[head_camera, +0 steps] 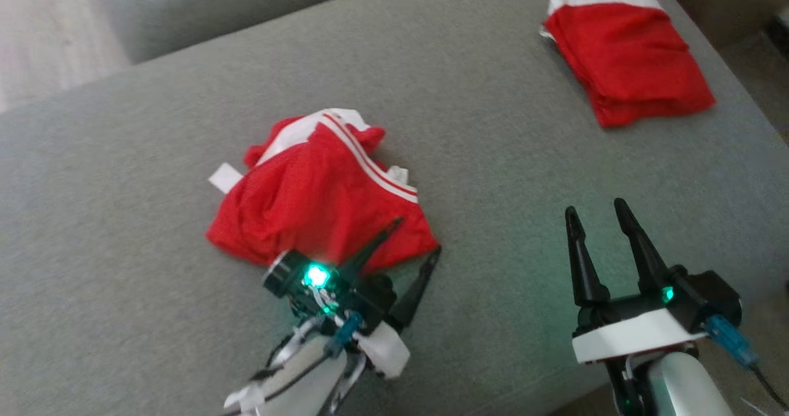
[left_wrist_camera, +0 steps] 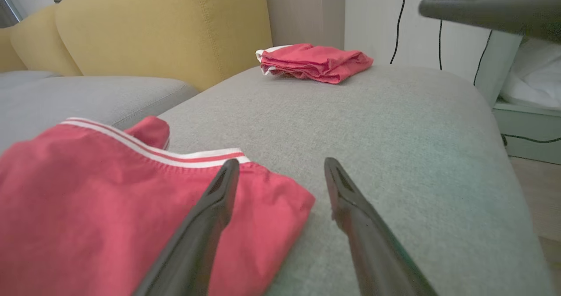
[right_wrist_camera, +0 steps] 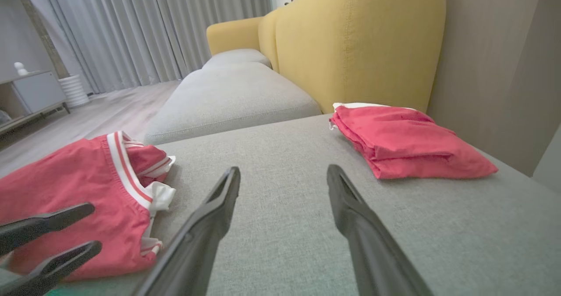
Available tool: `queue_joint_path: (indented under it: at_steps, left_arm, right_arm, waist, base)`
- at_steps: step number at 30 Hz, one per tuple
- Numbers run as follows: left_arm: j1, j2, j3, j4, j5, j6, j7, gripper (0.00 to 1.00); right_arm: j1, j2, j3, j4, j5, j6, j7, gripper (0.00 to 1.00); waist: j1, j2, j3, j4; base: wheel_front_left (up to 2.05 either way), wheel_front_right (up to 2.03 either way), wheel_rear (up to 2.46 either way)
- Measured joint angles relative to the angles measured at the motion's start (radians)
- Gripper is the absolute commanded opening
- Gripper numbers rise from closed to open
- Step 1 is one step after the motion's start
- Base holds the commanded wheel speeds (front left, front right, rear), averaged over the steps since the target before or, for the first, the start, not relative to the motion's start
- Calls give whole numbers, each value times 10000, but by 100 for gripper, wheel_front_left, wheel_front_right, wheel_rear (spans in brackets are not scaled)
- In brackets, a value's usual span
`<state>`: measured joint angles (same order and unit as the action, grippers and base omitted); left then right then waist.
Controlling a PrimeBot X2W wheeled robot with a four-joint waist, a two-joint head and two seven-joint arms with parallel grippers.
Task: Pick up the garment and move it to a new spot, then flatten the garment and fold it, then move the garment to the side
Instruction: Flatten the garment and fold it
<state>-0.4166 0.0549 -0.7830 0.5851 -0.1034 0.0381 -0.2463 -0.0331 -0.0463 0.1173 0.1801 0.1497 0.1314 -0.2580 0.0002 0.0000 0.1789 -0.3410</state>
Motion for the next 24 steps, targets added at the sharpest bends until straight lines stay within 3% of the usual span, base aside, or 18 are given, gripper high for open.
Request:
queue_joint_path:
  at_steps: [4,11,12,13,14,20,24]
  left_arm:
    - [-545,-21,-176,692,-261,573,211,100]
    - [-907,-46,-629,1918,-840,485,1034,100]
    - [-1011,-54,-658,1979,-894,481,1055,87]
    - [-1104,-58,-686,2044,-965,435,1032,6]
    - [-1175,-54,-706,2073,-1062,410,934,0]
    - [-1391,-31,-907,1285,-2021,33,215,0]
    - [-2593,-35,-819,286,-2458,-40,56,0]
  right_arm:
    - [-127,0,81,-12,2,0,0,100]
    - [-312,0,232,-12,77,0,0,100]
    - [-329,0,276,-8,77,0,0,100]
    - [-360,0,313,-10,77,0,0,100]
    - [-396,0,322,-13,79,0,0,100]
    - [-403,0,314,-13,94,0,0,100]
    - [-390,0,326,2,176,0,0,100]
  waist:
    - [0,0,318,-428]
    - [-2,0,644,-953]
    - [-3,0,665,-1005]
    - [-3,0,682,-1051]
    - [-2,0,690,-1093]
    - [-2,0,496,-1139]
    - [-2,0,264,-1016]
  base:
    - [0,0,0]
    - [0,0,0]
    - [0,0,0]
    - [0,0,0]
    - [0,0,0]
    - [0,0,0]
    - [0,0,0]
